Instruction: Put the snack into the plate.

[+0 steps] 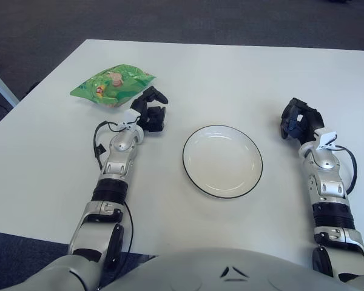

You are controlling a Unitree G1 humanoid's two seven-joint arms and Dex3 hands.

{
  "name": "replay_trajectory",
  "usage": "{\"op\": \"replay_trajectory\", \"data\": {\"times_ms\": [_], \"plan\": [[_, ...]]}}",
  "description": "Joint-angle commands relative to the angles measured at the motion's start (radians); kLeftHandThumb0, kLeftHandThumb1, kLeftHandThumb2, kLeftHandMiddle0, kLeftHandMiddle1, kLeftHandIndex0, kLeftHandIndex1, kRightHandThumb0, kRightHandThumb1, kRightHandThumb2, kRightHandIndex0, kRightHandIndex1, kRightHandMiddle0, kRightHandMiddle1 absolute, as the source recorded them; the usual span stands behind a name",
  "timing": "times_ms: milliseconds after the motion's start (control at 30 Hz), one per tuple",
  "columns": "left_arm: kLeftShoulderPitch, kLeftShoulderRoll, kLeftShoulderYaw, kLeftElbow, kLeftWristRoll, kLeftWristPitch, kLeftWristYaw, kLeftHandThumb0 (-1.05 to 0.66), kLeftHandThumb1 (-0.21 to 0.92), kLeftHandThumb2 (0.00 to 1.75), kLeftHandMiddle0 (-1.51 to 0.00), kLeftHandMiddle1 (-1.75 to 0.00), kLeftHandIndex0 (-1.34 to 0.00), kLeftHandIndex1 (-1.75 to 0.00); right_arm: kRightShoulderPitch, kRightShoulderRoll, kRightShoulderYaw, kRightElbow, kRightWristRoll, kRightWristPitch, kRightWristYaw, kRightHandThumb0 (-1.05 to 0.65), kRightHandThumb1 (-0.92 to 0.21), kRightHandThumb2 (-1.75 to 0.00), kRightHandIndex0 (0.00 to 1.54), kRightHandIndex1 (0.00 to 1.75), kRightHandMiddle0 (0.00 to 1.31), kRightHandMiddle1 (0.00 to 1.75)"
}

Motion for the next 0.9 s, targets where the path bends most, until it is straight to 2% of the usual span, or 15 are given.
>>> {"op": "replay_trajectory", "data": {"times_ms": [0, 367, 500, 633, 867], "plan": [[0.064, -0.017, -0.005, 0.037, -0.004, -0.022, -0.003, -0.46, 0.38, 1.24, -1.28, -1.75, -0.57, -1.75, 0.061, 0.038, 0.006, 0.044, 0.007, 0.044, 0.002, -0.70, -0.92, -0.96, 1.26, 1.75, 0.70, 1.75], [0.051, -0.010, -0.015, 0.080, 0.061, -0.098, 0.061, -0.45, 0.40, 1.21, -1.25, -1.75, -0.55, -1.75, 0.034, 0.038, 0.004, 0.090, 0.017, 0.031, 0.012, -0.62, -0.92, -0.90, 1.31, 1.75, 0.72, 1.75], [0.030, 0.036, -0.064, 0.156, 0.259, -0.262, 0.249, -0.46, 0.39, 1.23, -1.26, -1.75, -0.56, -1.75, 0.021, 0.039, 0.005, 0.111, 0.022, 0.022, 0.013, -0.61, -0.92, -0.89, 1.31, 1.75, 0.73, 1.75], [0.002, 0.082, -0.116, 0.213, 0.419, -0.344, 0.407, -0.46, 0.37, 1.24, -1.27, -1.75, -0.57, -1.75, 0.009, 0.042, 0.006, 0.123, 0.021, 0.021, 0.011, -0.60, -0.92, -0.88, 1.31, 1.75, 0.73, 1.75], [-0.051, 0.144, -0.174, 0.300, 0.570, -0.440, 0.590, -0.47, 0.34, 1.28, -1.28, -1.75, -0.59, -1.75, -0.009, 0.042, 0.011, 0.139, 0.010, 0.023, 0.006, -0.58, -0.92, -0.86, 1.29, 1.75, 0.72, 1.75]]}}
